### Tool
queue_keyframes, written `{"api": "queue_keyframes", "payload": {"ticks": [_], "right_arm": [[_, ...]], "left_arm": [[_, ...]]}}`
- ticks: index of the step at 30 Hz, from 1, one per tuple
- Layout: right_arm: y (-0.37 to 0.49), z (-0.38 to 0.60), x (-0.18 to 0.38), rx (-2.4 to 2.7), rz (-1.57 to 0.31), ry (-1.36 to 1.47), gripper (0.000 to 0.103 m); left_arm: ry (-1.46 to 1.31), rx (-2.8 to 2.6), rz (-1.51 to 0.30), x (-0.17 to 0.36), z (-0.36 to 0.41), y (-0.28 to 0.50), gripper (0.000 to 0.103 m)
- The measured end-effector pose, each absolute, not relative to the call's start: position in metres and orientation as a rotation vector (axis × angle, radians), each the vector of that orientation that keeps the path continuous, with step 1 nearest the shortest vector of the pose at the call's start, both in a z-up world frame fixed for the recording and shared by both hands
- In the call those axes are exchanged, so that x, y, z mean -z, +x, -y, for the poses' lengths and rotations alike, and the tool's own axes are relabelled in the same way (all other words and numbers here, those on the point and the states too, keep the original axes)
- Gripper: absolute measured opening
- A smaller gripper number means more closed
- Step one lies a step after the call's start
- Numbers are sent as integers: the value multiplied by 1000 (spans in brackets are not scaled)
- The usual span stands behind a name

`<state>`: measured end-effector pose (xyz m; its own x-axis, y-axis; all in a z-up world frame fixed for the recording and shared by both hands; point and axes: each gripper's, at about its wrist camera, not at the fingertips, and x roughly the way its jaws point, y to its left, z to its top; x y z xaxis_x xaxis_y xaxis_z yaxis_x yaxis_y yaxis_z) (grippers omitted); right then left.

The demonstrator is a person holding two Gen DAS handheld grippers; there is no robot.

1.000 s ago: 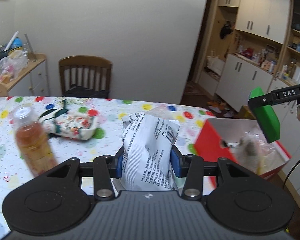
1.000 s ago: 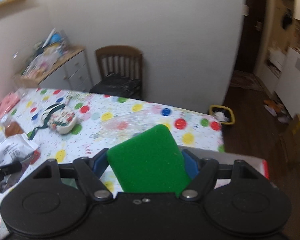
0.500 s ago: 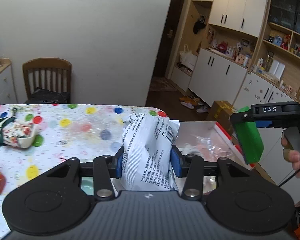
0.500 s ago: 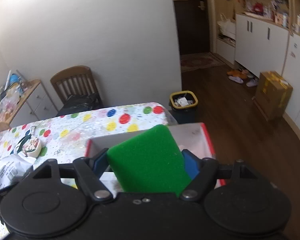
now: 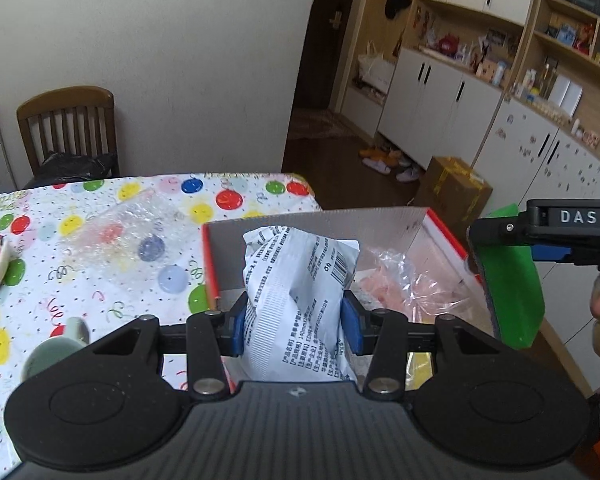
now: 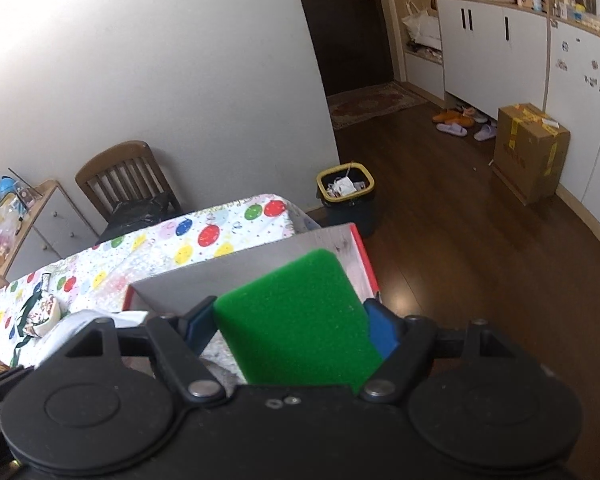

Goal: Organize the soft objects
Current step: 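Carry the packet and green sponge over the red box with both tools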

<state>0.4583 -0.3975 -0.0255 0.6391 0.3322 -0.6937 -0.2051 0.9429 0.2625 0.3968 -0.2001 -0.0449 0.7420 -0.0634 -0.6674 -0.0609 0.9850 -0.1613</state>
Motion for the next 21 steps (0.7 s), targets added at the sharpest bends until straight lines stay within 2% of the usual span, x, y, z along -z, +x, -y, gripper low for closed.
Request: {"api": "queue_keyframes", "payload": {"ticks": [21], "right_arm": [[487,371,86,-324,-938,45,77]], "left_arm": [[-129,-33,-908,102,226,471,45]]}}
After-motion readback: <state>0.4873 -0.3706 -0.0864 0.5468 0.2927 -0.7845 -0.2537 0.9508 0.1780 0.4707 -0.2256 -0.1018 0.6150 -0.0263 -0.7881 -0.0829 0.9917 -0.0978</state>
